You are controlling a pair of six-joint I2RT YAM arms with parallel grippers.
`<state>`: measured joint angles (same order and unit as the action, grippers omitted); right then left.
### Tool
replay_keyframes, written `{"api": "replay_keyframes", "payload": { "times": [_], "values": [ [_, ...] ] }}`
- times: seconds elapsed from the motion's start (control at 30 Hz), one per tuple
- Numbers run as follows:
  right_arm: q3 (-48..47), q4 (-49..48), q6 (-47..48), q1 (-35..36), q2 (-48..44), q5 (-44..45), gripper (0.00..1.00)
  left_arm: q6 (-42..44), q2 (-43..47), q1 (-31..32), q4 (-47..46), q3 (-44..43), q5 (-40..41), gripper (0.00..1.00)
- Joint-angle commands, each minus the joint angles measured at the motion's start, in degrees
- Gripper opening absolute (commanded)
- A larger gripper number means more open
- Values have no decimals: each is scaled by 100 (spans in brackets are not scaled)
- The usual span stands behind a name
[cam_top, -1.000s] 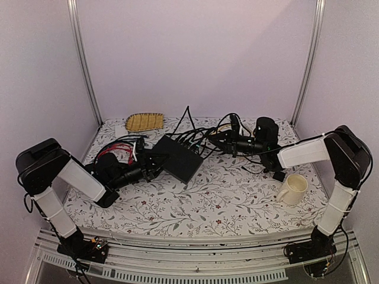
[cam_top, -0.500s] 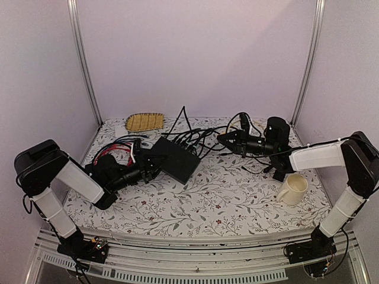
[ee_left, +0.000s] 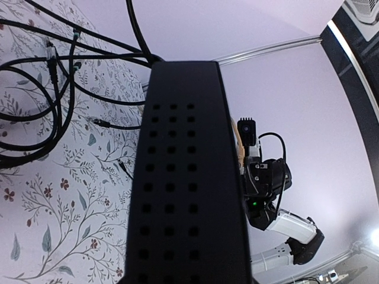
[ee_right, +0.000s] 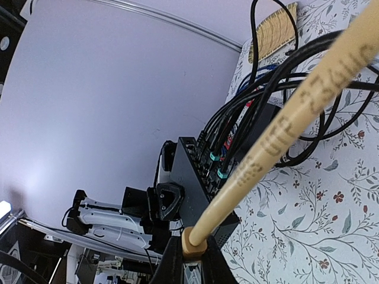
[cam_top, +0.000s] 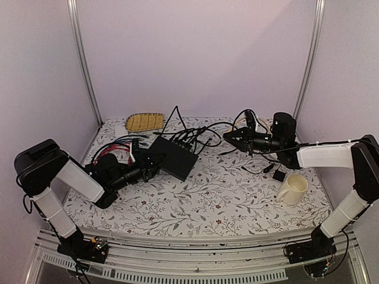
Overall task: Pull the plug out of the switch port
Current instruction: Place the connector at the corner of the board.
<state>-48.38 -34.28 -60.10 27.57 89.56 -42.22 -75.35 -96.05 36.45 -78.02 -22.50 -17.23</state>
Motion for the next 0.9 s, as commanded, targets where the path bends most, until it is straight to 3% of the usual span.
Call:
{"api": "replay_keyframes", "payload": {
  "times": [0.0,0.5,0.87],
  "values": [
    [-244,132,130,-23,-285,-489,1,100,-97,-85,-609,-488,104,0],
    [-54,496,96,-24,-799,-1227,1,-138,-1466,-76,-618,-1751,-98,0],
    [160,1209,473,-94,-1640,-551,1,-182,-1947,-76,-754,-1839,-100,0]
  ]
}}
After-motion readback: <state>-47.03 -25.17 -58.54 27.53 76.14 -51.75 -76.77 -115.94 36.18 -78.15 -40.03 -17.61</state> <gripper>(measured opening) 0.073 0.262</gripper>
